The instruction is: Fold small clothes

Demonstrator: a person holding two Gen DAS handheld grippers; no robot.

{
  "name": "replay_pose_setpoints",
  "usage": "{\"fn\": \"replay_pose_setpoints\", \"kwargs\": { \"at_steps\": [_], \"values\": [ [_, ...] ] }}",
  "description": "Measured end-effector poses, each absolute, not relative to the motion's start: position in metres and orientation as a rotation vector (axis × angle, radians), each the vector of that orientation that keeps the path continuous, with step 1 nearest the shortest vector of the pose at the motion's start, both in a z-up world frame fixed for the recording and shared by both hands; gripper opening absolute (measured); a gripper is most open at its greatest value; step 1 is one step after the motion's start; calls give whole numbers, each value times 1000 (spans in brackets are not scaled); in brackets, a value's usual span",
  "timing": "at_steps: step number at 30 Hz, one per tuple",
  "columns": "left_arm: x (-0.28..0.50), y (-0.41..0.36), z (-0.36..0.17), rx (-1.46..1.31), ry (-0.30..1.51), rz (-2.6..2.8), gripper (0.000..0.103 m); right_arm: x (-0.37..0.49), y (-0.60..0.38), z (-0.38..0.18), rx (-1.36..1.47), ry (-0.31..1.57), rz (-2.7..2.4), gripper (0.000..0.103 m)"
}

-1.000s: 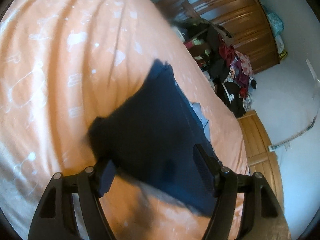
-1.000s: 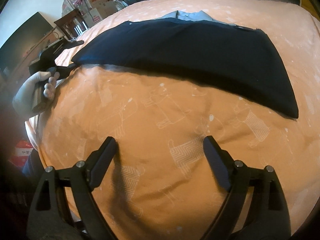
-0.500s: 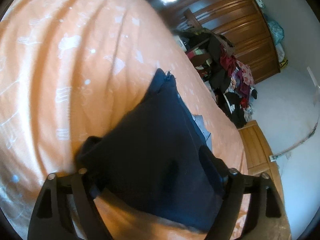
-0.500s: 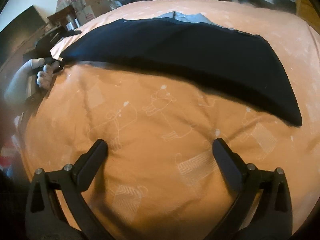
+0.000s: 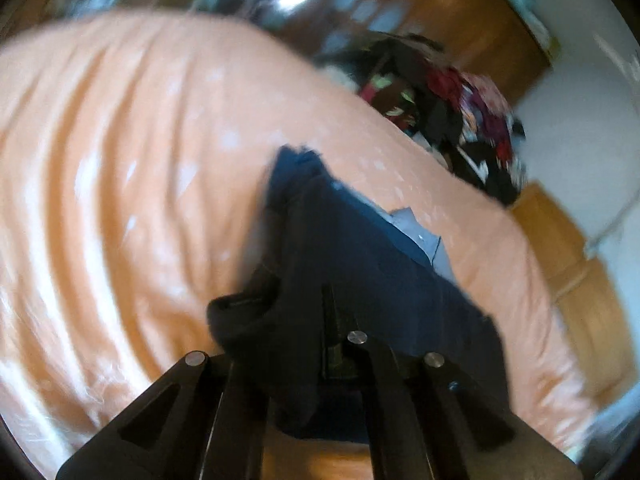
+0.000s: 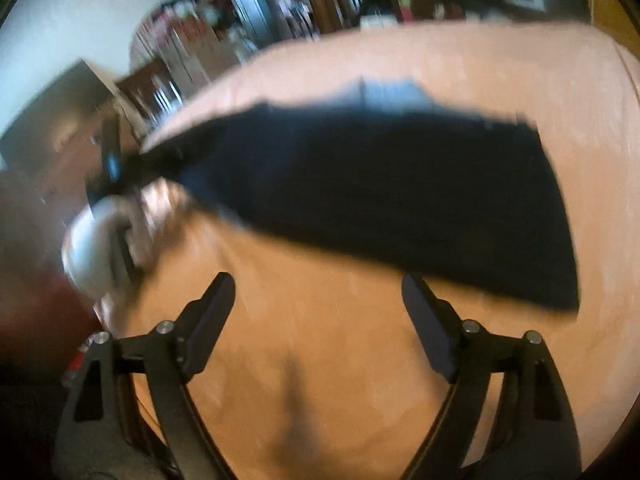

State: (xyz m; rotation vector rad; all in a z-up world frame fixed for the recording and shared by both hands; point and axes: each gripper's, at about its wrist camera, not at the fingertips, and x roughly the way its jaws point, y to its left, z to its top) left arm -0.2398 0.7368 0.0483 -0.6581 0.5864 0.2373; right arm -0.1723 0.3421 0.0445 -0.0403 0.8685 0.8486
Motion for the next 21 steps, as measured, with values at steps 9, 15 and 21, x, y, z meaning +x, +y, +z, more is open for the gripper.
{"fn": "replay_pose_setpoints", "kwargs": {
  "at_steps": [9, 15, 21],
  "values": [
    [-228, 659, 87, -283, 574, 230, 1, -49, 510, 101, -55, 878, 1122, 102],
    [-215, 601, 93, -93, 592, 143, 2, -18, 604, 77, -90, 1068, 1127, 102],
    [-201, 568, 87, -66, 609, 45, 3, 23, 551, 58, 2, 975, 962, 25]
  ]
}}
